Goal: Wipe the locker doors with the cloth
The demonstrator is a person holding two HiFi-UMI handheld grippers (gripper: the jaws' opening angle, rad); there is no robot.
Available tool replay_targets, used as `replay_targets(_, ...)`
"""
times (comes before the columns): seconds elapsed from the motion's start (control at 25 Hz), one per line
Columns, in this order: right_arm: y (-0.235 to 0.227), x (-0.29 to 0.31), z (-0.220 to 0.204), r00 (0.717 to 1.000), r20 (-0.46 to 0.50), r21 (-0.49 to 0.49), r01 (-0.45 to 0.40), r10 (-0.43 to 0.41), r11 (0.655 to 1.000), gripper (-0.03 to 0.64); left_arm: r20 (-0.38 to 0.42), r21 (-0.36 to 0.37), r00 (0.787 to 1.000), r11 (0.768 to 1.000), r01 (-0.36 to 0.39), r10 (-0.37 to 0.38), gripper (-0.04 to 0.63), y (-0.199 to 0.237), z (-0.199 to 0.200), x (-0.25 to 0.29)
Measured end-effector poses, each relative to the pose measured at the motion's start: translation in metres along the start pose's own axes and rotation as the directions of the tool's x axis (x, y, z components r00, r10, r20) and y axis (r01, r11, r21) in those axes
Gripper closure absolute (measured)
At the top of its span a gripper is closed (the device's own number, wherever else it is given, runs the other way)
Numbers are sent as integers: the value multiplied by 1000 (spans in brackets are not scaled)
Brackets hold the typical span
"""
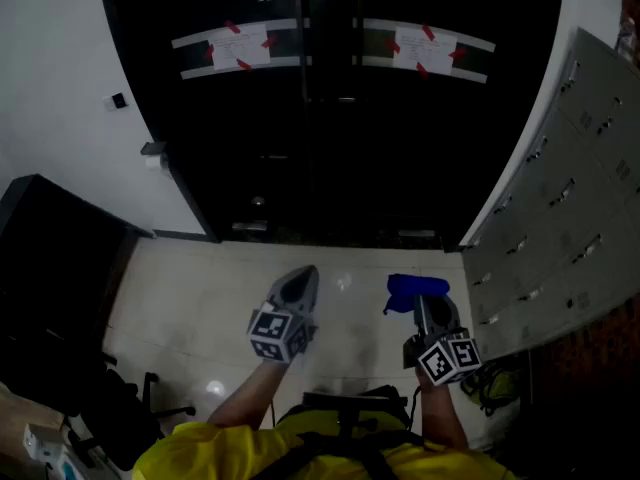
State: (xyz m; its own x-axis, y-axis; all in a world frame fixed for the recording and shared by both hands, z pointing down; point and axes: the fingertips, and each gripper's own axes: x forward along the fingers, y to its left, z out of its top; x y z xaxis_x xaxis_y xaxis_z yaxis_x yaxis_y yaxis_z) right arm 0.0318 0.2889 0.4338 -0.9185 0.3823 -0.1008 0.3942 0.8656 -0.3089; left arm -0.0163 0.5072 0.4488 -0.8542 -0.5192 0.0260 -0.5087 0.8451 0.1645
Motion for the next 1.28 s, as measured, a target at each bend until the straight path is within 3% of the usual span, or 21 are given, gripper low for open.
replay_targets(0.24, -65, 54, 9, 997, 11, -18, 73, -73, 997, 545, 7, -18, 996, 996, 85, -85, 594, 7, -1, 101)
replay_targets(0.32, -106, 45, 23, 985, 41, -29, 171, -170, 985, 545, -11, -29, 981, 981, 194, -194, 594, -25, -7, 157)
replay_targets(0.36, -131, 32, 32, 971, 63, -32, 235, -233, 972, 545, -31, -31, 963, 963, 268, -269, 594, -51, -14, 188)
replay_targets(0.48, -217, -21, 63, 901, 134, -21, 418, -412, 908, 545, -87, -23, 880, 884, 466, -466, 594, -147, -33, 270)
replay_targets(0.6, -285, -84, 86, 798, 189, -3, 583, -572, 812, 545, -90, -29, 783, 788, 615, -615, 594, -245, -43, 330)
replay_targets(0.76, -337, -163, 97, 641, 233, 17, 749, -731, 662, 545, -92, -53, 619, 625, 779, -780, 594, -369, -60, 378)
replay_targets(0.92, -364, -220, 104, 484, 256, 67, 855, -837, 515, 545, -120, -65, 465, 474, 878, -877, 594, -452, -74, 401)
replay_targets(1.08, -405, -246, 110, 364, 272, 105, 909, -891, 403, 545, -145, -94, 370, 385, 918, -918, 594, -506, -88, 439)
replay_targets(1.28, -466, -241, 135, 274, 287, 108, 943, -918, 315, 545, -174, -98, 263, 283, 954, -949, 594, -561, -102, 494)
